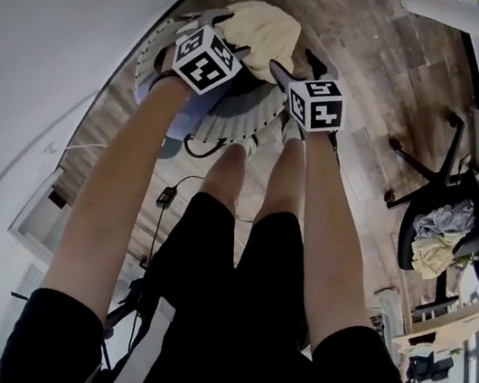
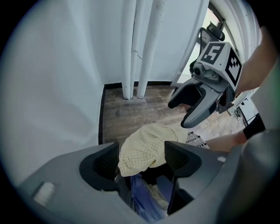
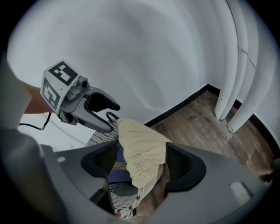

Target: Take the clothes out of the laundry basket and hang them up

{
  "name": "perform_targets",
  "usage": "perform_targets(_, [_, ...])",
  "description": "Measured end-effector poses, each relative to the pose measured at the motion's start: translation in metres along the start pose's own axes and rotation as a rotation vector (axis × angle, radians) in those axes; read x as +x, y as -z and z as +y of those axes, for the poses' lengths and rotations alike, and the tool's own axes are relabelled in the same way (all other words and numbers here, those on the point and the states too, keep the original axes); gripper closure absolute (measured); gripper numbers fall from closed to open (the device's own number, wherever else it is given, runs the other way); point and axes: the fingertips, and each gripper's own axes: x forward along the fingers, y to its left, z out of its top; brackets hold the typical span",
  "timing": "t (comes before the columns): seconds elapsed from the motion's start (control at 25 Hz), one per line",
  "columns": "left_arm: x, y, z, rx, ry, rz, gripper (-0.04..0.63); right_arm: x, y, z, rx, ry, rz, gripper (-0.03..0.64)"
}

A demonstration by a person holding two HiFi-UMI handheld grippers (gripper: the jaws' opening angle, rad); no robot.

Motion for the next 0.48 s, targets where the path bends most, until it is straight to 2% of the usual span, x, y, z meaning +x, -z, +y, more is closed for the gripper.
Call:
perform_targets(0.24, [0.036, 0.020, 0.007, 0.057, 0.046, 0.132, 0.253, 0.040, 0.017, -0.009, 0.045, -0.038, 0.077, 0.272])
perform_targets(0.36, [0.045, 0.028, 0.009, 0.073, 0.050, 0.171, 0.253, 0.056, 0.028, -0.009, 0.068, -0.076, 0.134, 0.270])
perform_targets(0.48, [0.051, 0.033, 0.010, 0.101, 0.034, 0.199, 0.277, 0.066, 0.033, -0.009, 0.138, -0.127, 0.163, 0.278])
